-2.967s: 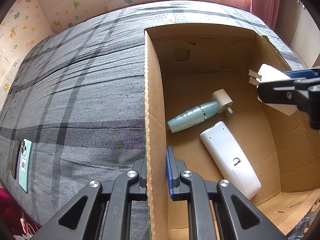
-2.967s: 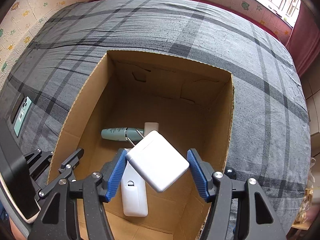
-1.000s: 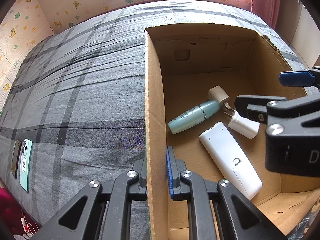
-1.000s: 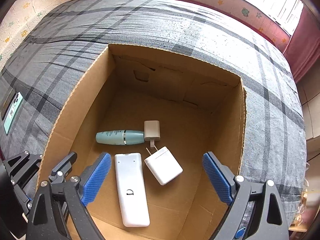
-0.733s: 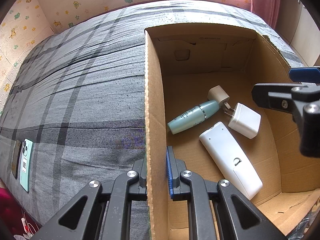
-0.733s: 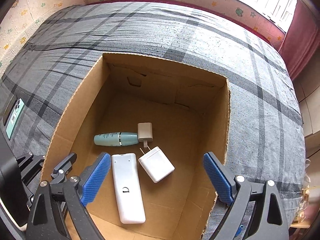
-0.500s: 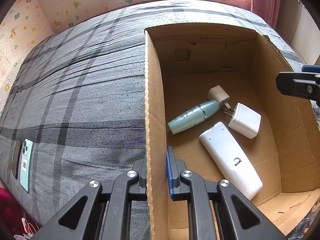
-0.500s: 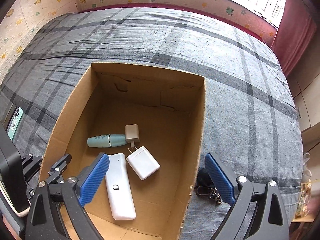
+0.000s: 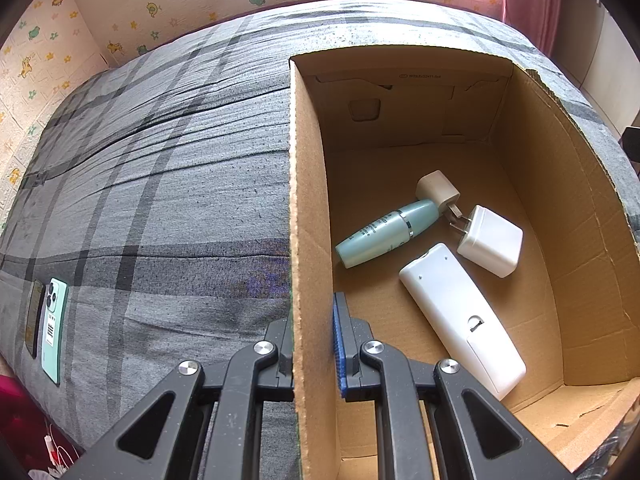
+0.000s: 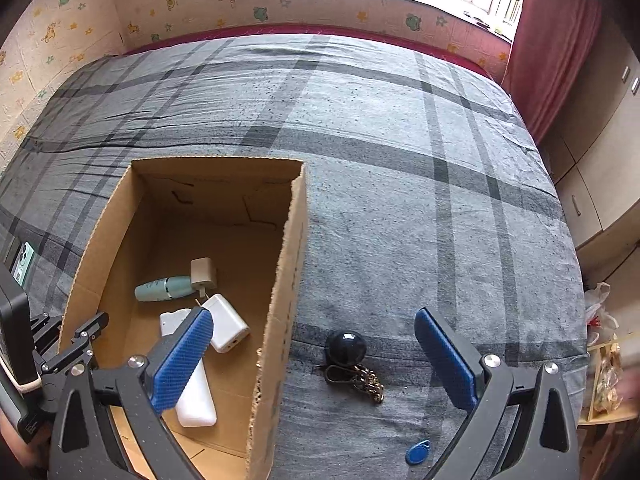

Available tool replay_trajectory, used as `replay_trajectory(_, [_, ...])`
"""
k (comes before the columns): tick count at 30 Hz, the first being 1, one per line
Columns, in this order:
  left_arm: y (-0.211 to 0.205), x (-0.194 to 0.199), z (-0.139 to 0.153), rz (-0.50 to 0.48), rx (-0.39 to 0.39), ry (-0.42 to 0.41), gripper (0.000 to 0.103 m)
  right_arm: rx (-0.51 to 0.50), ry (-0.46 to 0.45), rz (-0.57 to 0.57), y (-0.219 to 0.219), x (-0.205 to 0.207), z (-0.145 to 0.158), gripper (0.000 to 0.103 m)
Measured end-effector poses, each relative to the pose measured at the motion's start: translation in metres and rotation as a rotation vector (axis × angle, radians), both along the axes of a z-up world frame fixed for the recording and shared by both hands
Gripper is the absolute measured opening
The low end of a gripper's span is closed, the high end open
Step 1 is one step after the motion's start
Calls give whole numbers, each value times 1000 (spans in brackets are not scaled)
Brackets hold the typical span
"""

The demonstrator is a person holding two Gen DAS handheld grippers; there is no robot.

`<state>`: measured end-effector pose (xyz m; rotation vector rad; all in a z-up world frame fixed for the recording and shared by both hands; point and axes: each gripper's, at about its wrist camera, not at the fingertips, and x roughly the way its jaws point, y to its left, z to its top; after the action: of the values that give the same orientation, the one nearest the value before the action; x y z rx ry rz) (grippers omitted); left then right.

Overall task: Organize rigid objects
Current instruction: 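Move the right tool toward the black ball keychain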

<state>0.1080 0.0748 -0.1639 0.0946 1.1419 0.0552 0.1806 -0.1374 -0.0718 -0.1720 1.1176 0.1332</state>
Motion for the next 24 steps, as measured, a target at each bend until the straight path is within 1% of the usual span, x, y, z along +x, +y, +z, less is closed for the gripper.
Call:
replay_trajectory(6, [0,0,0,1,0,0,14,-3,3,-51,-29,-4,-1,103])
replay_trajectory(8, [0,0,0,0,1,0,14,12,3,-67,-38,-5,-3,103])
replay_trajectory(10, [0,0,0,-2,2,0,14,23,-5,-70,-45,-8,-5,103])
replay_trajectory(13, [0,0,0,-1,2,1,14,13,-3,-72,-52,-12,-12,103])
replay_trajectory(17, [0,0,0,-1,3,1,14,32,-4,-79,-63,-18,-21,103])
replay_trajectory(21, [0,0,1,-1,4,2,14,17,-14,-74,-69,-22,-31,103])
replay_trajectory(24, [0,0,1,-1,6,2,14,19,3,-79,-75,-21,-38,103])
